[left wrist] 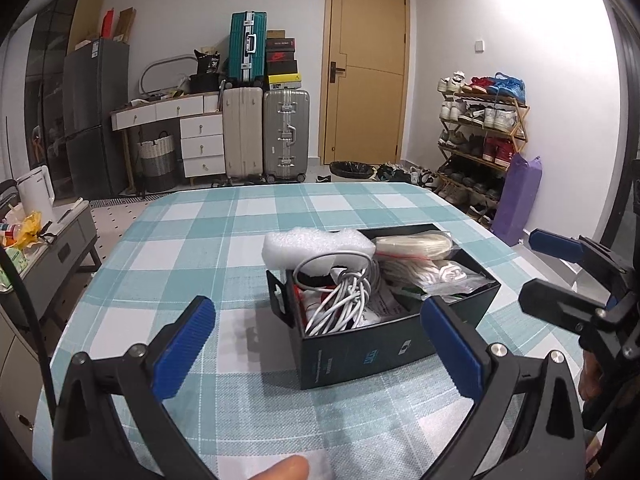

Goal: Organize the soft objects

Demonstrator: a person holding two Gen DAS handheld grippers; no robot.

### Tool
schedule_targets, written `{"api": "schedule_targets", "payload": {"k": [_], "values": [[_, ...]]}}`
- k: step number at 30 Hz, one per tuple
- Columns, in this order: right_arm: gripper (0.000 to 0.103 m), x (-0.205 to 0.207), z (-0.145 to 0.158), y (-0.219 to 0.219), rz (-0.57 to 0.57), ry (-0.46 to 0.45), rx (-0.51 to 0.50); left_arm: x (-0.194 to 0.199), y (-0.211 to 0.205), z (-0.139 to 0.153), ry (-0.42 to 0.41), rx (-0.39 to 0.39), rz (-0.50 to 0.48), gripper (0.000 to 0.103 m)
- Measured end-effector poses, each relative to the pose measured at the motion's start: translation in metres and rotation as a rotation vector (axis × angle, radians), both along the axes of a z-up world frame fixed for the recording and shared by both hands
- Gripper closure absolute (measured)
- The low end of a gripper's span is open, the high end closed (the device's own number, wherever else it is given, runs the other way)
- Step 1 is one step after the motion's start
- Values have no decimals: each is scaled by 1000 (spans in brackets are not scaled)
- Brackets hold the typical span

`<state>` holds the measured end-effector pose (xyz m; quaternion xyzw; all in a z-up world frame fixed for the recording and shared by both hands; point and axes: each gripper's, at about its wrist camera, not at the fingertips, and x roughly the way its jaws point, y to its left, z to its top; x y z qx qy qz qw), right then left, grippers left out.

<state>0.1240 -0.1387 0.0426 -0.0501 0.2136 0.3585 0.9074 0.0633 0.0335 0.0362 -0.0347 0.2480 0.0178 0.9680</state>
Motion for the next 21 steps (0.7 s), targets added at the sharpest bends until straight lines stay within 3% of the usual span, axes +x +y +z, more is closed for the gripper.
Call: {"api": "schedule_targets", "payload": {"k": [21], "values": [[1, 1, -17, -2, -47, -42, 9, 0, 1, -11, -19, 21, 30, 0]]}}
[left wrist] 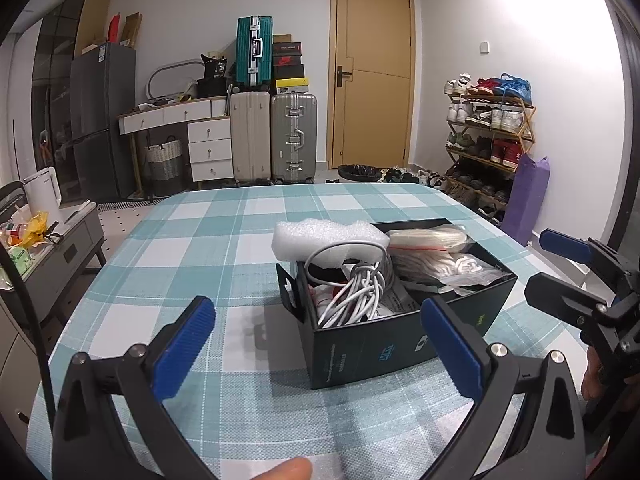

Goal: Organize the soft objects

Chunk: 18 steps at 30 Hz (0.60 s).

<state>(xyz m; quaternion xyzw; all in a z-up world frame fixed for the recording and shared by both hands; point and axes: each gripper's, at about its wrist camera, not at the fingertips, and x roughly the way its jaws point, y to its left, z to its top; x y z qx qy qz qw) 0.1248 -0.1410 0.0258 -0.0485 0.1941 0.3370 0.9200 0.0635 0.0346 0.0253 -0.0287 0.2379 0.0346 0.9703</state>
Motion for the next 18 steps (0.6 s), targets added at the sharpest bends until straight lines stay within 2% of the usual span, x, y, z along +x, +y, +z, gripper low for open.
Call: {"api": "schedule_targets", "payload": {"k": [18], "values": [[1, -1, -1, -4, 9, -27, 18, -2, 4, -2, -4, -9, 23, 0]]}}
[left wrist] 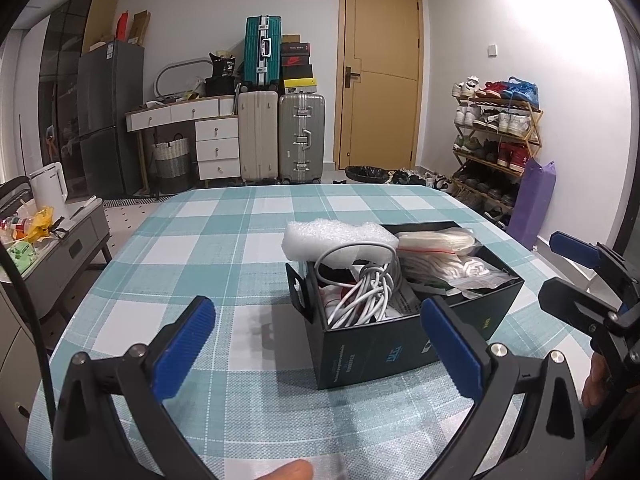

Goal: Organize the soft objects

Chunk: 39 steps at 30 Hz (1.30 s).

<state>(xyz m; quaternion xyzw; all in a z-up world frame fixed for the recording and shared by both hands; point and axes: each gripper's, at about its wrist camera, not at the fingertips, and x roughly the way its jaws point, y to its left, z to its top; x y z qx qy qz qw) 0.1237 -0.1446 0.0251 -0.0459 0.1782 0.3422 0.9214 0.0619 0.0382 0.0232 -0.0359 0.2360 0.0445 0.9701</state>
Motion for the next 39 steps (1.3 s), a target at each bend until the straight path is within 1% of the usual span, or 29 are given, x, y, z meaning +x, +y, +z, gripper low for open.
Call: {"api": "schedule_targets", "payload": {"k": [5, 39], "values": [[1, -6, 1, -1, 6, -21, 2, -1, 1, 0, -3, -5, 3, 0], [1, -5, 1, 1, 6, -11, -2, -2, -1, 1, -9, -8, 3, 0]]}}
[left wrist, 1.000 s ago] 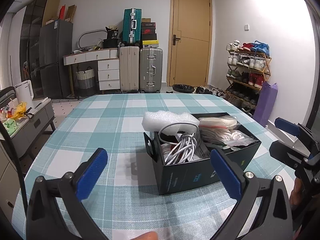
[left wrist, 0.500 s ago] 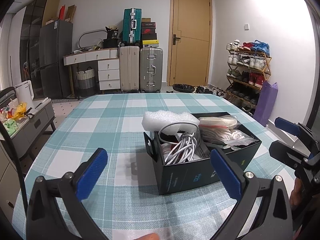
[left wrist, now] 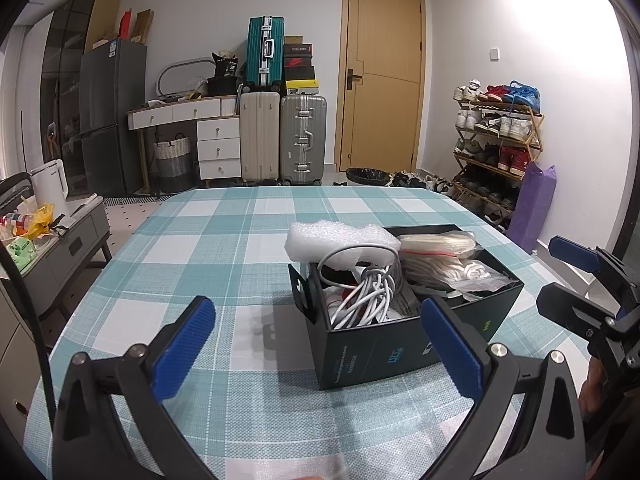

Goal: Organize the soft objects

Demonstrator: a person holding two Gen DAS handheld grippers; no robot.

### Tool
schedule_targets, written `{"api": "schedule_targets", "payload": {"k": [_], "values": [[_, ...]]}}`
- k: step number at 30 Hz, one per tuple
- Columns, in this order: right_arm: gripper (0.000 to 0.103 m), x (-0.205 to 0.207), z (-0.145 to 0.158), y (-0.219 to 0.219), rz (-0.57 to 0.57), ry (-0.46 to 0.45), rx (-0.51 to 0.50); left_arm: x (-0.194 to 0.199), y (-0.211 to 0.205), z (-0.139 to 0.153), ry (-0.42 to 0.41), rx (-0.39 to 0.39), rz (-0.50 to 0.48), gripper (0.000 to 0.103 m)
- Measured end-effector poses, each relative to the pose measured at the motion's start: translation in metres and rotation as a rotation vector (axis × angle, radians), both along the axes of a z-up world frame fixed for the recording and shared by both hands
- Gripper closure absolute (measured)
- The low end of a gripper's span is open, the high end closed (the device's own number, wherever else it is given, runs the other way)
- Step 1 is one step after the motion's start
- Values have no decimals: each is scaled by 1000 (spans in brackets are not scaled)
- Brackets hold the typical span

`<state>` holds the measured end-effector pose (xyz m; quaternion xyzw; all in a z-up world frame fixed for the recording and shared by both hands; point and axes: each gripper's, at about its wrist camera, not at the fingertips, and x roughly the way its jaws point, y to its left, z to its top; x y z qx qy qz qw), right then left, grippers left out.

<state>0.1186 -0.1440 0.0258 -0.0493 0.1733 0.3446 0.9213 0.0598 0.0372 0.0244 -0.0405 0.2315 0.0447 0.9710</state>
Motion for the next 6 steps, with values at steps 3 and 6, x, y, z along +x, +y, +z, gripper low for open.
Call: {"api": "schedule_targets", "payload": {"k": [3, 6], "values": [[1, 0, 0, 0, 0, 0, 0, 0, 0, 0, 1, -1, 3, 0], [1, 0, 0, 0, -1, -1, 0, -1, 2, -1, 0, -2, 6, 0]]}}
